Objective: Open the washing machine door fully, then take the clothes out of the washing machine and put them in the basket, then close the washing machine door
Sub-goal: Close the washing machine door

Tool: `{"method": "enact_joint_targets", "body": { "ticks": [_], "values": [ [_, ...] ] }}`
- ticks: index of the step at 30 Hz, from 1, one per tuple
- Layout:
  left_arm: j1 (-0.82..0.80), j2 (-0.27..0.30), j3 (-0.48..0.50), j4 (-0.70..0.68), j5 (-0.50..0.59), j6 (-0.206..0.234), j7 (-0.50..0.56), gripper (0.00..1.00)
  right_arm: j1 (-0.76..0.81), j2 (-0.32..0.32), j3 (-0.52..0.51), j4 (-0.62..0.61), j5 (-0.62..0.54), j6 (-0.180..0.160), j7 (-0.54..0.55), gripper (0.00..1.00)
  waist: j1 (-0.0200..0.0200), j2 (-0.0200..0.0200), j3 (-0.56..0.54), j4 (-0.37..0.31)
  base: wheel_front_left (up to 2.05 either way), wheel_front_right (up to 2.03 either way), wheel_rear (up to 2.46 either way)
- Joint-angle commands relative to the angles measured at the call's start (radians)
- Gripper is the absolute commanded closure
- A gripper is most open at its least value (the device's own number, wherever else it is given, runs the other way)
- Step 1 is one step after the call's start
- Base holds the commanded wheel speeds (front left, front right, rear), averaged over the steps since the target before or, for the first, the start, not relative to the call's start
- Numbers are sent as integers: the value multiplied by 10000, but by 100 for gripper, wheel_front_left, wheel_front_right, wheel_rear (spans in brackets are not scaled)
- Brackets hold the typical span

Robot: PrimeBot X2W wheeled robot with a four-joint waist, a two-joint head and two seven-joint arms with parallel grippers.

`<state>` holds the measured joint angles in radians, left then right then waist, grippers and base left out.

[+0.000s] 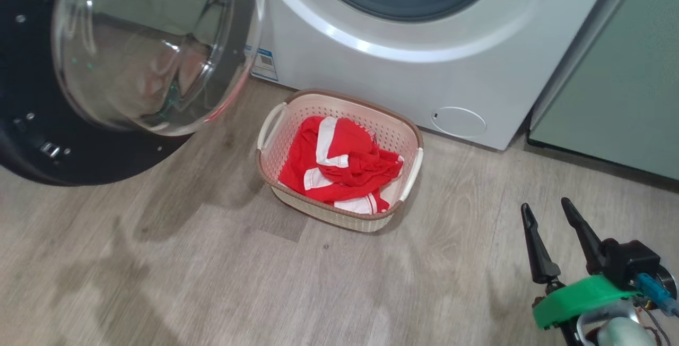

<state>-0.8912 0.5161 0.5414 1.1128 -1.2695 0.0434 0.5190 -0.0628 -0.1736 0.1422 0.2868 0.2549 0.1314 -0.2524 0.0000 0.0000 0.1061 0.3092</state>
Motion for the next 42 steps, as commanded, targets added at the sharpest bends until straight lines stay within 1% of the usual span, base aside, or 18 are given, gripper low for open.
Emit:
{"method": "enact_joint_targets", "body": {
  "ticks": [1,8,15,20,22,27,31,32,37,42],
  "values": [
    [-77,565,82,-401,-102,-76,63,100,-328,-210,181,-340,-23,-7,-94,0,0,0,89,-97,0,0,0],
    [-98,157,-30,-632,-231,-483,480,100,-450,-255,234,-319,-16,-7,-94,0,0,0,173,-224,0,0,0],
    [10,-335,-399,-955,-208,-774,1217,100,-315,-153,108,-303,-43,-7,-94,0,0,0,5,-69,0,0,0],
    [103,-906,-799,-1247,-154,-757,1895,100,-195,-43,49,-306,-65,-7,-94,0,0,0,-206,87,0,0,0],
    [178,-1147,-936,-1429,-184,-821,2228,100,-151,2,38,-300,-74,-7,-94,0,0,0,-289,122,0,0,0],
    [544,-1713,-1279,-2216,-329,-1184,3157,100,-24,124,-9,-298,-91,-7,-94,0,0,0,-483,184,0,0,0],
    [1001,-2247,-1683,-3079,-391,-1247,4021,100,85,208,-87,-327,-99,-7,-94,0,0,0,-567,235,0,0,0],
    [1001,-2247,-1683,-3079,-391,-1247,4021,100,85,208,-87,-327,-99,-7,-94,0,0,0,-567,235,0,0,0],
    [1657,-3236,-2105,-4449,-542,-1156,4637,100,96,233,-191,-382,-119,-7,-94,0,0,0,-502,316,0,0,0],
    [2534,-4125,-2604,-5656,-351,-1127,4535,100,10,237,-155,-378,-111,-7,-94,0,0,0,-422,218,0,0,0]
  ]
}}
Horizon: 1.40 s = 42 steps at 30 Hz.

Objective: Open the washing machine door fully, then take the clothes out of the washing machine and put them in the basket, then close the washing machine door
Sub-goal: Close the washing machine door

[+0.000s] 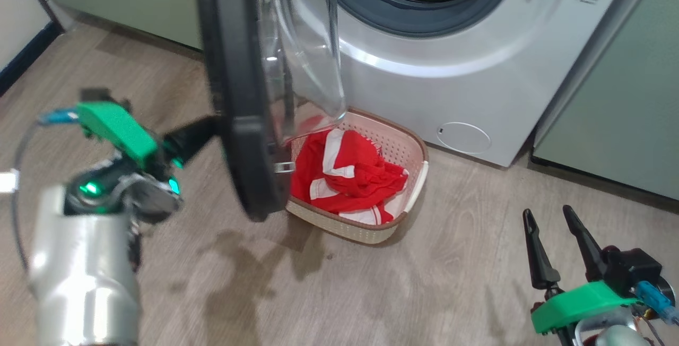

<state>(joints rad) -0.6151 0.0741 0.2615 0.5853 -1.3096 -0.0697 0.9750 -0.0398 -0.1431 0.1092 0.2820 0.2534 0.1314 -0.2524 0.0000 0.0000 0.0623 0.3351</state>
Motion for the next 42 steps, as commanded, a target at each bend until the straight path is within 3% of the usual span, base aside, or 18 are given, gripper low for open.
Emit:
{"method": "enact_joint_targets", "body": {
  "ticks": [1,9,18,23,33,36,42],
  "values": [
    [-91,178,126,-533,63,20,-113,100,-252,-70,190,-333,-90,-7,-94,0,0,0,33,-106,0,0,0],
    [330,-218,-709,-868,-48,-211,-1306,100,-418,-103,238,-327,-68,-7,-94,0,0,0,188,-919,0,0,0],
    [123,-236,-1672,-214,-760,-520,-3021,100,-483,-86,165,-339,-59,-7,-94,0,0,0,281,-2583,0,0,0],
    [-83,-231,-1903,43,-626,-575,-3769,100,-434,-55,140,-343,-75,-7,-94,0,0,0,292,-3554,0,0,0],
    [-923,122,-1946,952,97,-605,-5347,100,-495,35,141,-384,-75,-7,-94,0,0,0,538,-5107,0,0,0],
    [-1555,478,-1768,1663,394,-607,-6382,100,-648,87,186,-426,-73,-7,-94,0,0,0,781,-5706,0,0,0],
    [-2401,766,-1638,2335,289,-608,-7240,100,-735,154,147,-429,-67,-7,-94,0,0,0,1015,-6325,0,0,0]
  ]
}}
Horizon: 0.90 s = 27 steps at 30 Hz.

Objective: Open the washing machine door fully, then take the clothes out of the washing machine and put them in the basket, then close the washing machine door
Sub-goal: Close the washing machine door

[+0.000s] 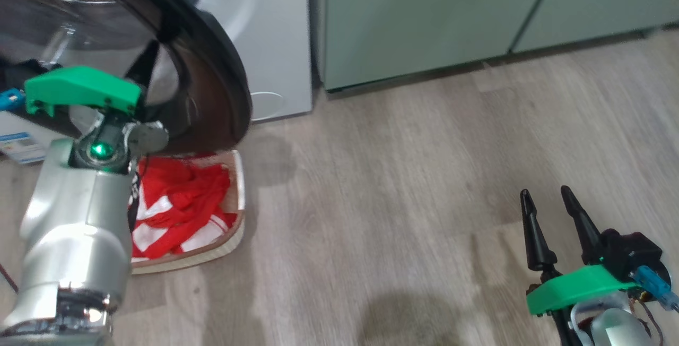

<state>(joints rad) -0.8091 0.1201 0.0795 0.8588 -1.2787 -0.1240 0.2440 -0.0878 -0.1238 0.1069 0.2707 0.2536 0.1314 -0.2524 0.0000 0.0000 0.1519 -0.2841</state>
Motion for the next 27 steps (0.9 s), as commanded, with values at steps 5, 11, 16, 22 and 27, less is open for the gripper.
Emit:
{"method": "enact_joint_targets", "body": {
  "ticks": [5,11,16,22,27],
  "values": [
    [-997,338,217,-98,-300,-66,-397,100,-260,-9,91,-350,-53,-7,-94,0,0,0,256,-219,0,0,0],
    [-965,114,-201,-391,-557,-66,-594,100,-340,17,2,-344,-71,-7,-94,0,0,0,274,114,0,0,0],
    [-255,65,-633,-701,-630,-66,-913,98,-325,-34,-34,-353,-58,-7,-94,0,0,0,41,622,0,0,0],
    [1001,150,-1071,-1074,-644,-67,-1654,0,-272,-82,-94,-337,-1,-7,-94,0,0,0,-386,1315,0,0,0],
    [2086,510,-1415,-1150,-561,-67,-2274,0,-214,-34,-78,-300,-1,-7,-94,0,0,0,-751,1790,0,0,0]
  ]
}}
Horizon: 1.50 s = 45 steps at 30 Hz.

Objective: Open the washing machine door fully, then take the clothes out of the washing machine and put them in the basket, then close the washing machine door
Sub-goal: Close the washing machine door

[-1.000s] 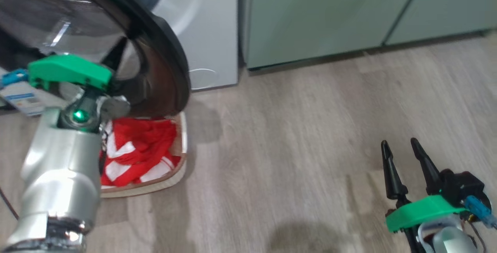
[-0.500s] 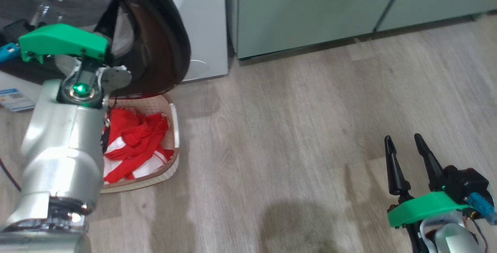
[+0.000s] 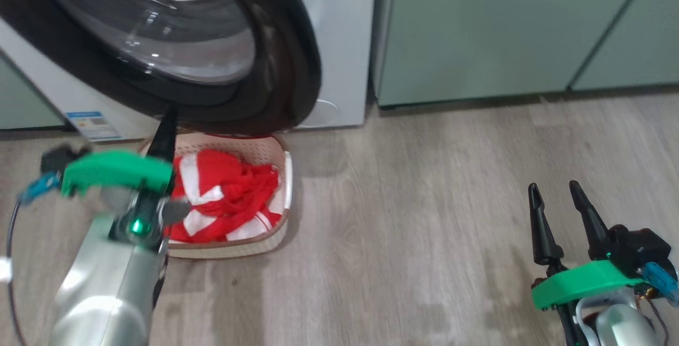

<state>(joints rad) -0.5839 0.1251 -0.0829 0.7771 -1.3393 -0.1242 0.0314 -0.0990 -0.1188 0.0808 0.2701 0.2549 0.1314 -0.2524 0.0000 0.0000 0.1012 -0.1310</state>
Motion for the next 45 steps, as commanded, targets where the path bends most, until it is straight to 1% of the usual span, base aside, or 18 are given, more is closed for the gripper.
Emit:
{"method": "enact_joint_targets", "body": {
  "ticks": [1,8,9,11,13,15,17,19,22,25,27,31,34,36,38,45],
  "values": [
    [34,573,124,-354,97,-65,-290,0,-95,-72,182,-298,-10,-7,-94,0,0,0,-295,340,0,0,0],
    [1266,1408,-857,-409,1142,-65,-2169,0,54,-13,113,-282,-21,-7,-94,0,0,0,-593,819,0,0,0],
    [1266,1408,-857,-409,1142,-65,-2169,0,54,-13,113,-282,-21,-7,-94,0,0,0,-593,819,0,0,0],
    [1520,1689,-1162,-464,1568,-65,-2605,0,127,1,83,-281,-34,-7,-94,0,0,0,-658,936,0,0,0],
    [1757,1770,-1346,-602,1716,-65,-2795,0,187,19,42,-285,-40,-7,-94,0,0,0,-718,1042,0,0,0],
    [2012,2043,-1499,-740,2175,-65,-2900,0,209,33,60,-283,-50,-7,-94,0,0,0,-755,1095,0,0,0],
    [2230,2188,-1111,-908,2695,-65,-2921,0,215,59,49,-298,-67,-7,-94,0,0,0,-787,1146,0,0,0],
    [2508,2270,-648,-1267,3758,-65,-2925,0,222,85,36,-333,-80,-7,-94,0,0,0,-810,1173,0,0,0],
    [3028,1994,357,-1979,5288,-65,-2928,0,242,124,19,-366,-102,-7,-94,0,0,0,-863,1179,0,0,0],
    [3545,1573,1152,-2807,6842,-65,-2929,0,299,168,4,-387,-126,-7,-94,0,0,0,-904,1168,0,0,0],
    [3807,1200,1692,-3317,7562,-65,-2929,0,350,198,-3,-388,-135,-7,-94,0,0,0,-928,1152,0,0,0],
    [4239,639,2213,-4153,8846,-65,-2930,0,425,255,-3,-356,-122,-7,-94,0,0,0,-939,1111,0,0,0],
    [4516,357,2389,-4418,9497,-65,-2930,0,435,294,47,-342,-124,-7,-94,0,0,0,-934,1054,0,0,0],
    [4653,161,2449,-4514,9748,-65,-2930,0,426,317,79,-334,-122,-7,-94,0,0,0,-927,1014,0,0,0],
    [4760,117,2395,-4543,10023,-65,-2930,0,421,329,90,-326,-115,-7,-94,0,0,0,-926,996,0,0,0],
    [4777,54,2528,-4549,10129,-65,-2931,0,481,329,79,-320,-106,-7,-94,0,0,0,-914,1014,0,0,0]
  ]
}}
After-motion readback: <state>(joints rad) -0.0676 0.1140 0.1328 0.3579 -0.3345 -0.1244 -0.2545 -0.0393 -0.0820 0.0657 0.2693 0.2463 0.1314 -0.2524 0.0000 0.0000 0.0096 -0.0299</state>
